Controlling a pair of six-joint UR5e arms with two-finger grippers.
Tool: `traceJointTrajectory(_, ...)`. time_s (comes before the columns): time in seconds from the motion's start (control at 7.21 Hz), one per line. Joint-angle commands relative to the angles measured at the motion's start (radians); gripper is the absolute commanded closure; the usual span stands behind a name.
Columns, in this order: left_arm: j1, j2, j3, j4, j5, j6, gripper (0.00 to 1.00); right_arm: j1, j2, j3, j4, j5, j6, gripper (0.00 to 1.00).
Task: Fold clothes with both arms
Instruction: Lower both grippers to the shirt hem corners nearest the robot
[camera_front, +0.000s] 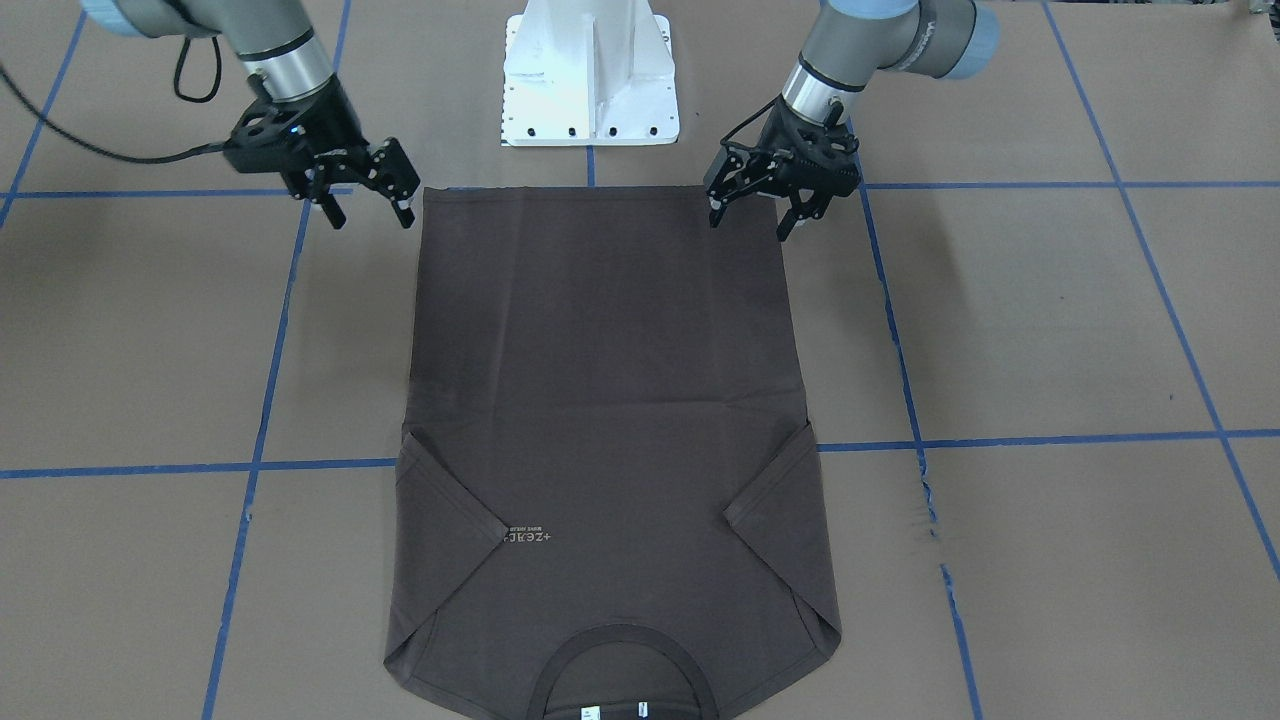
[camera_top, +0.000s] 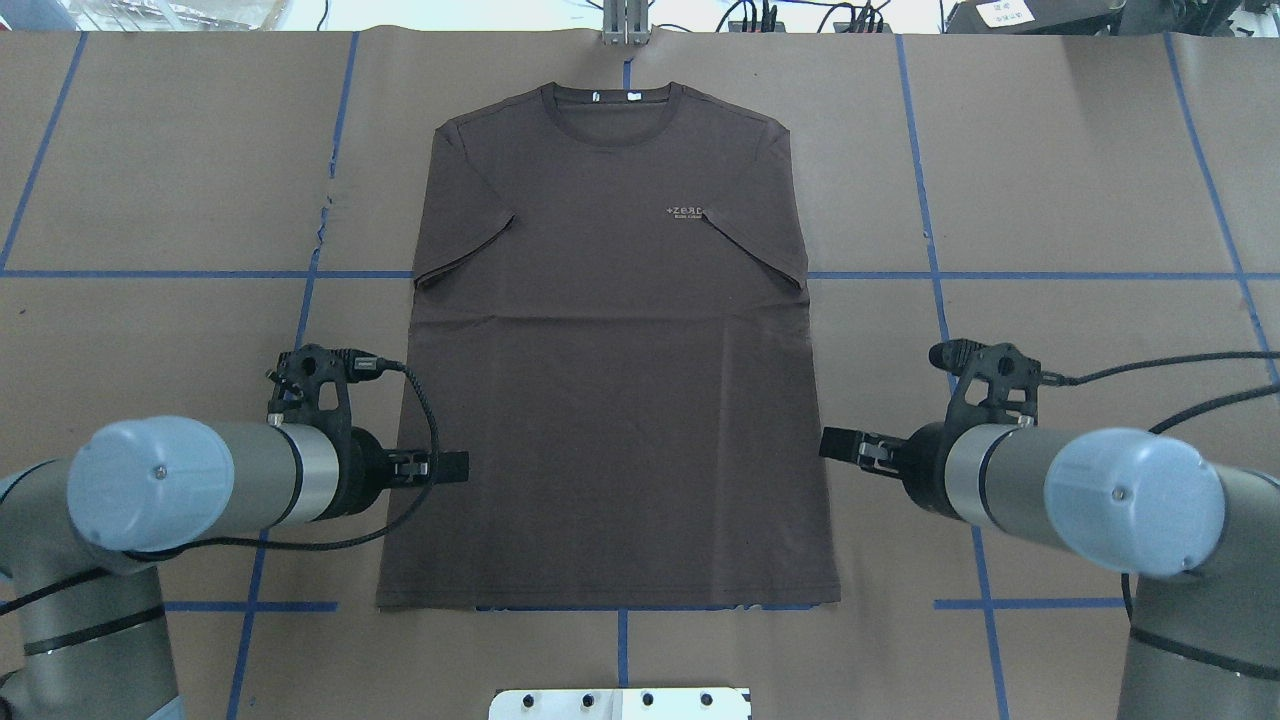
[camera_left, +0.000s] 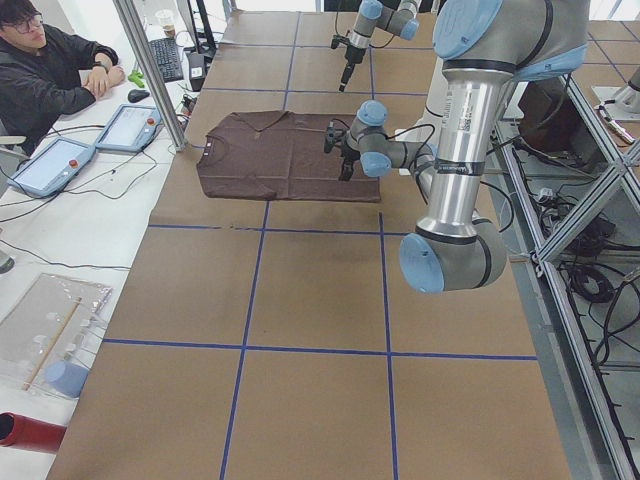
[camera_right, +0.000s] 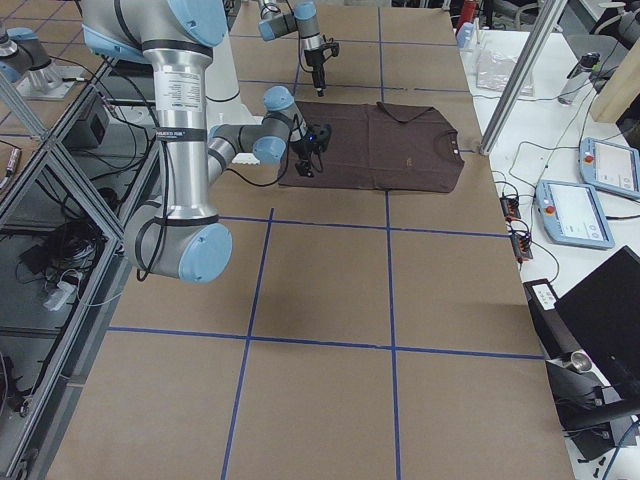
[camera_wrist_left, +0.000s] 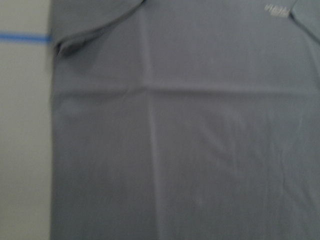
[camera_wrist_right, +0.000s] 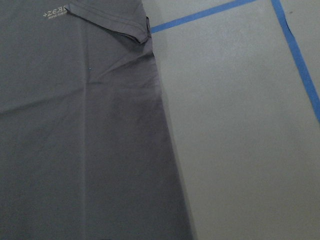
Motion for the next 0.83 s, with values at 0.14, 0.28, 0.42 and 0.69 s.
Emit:
traceJointTrajectory(0.14,0.172,0.107,-0.028,0.003,0.103,-0.205,0.26,-0.103,-0.017,0.015,-0.001,-0.099,0.061,0.04)
traceJointTrajectory(0.28,0.177,0.122,-0.025,0.003,0.103,-0.213,0.35,-0.103,-0.017,0.015,-0.001,-0.101,0.063,0.04)
traceJointTrajectory(0.42,0.177,0.127,-0.020,0.004,0.107,-0.213,0.39,-0.104,-0.017,0.015,-0.001,-0.101,0.063,0.04)
traceJointTrajectory(0.69,0.179,0.127,-0.016,0.004,0.108,-0.213,0.39,-0.103,-0.017,0.016,-0.001,-0.101,0.061,0.03)
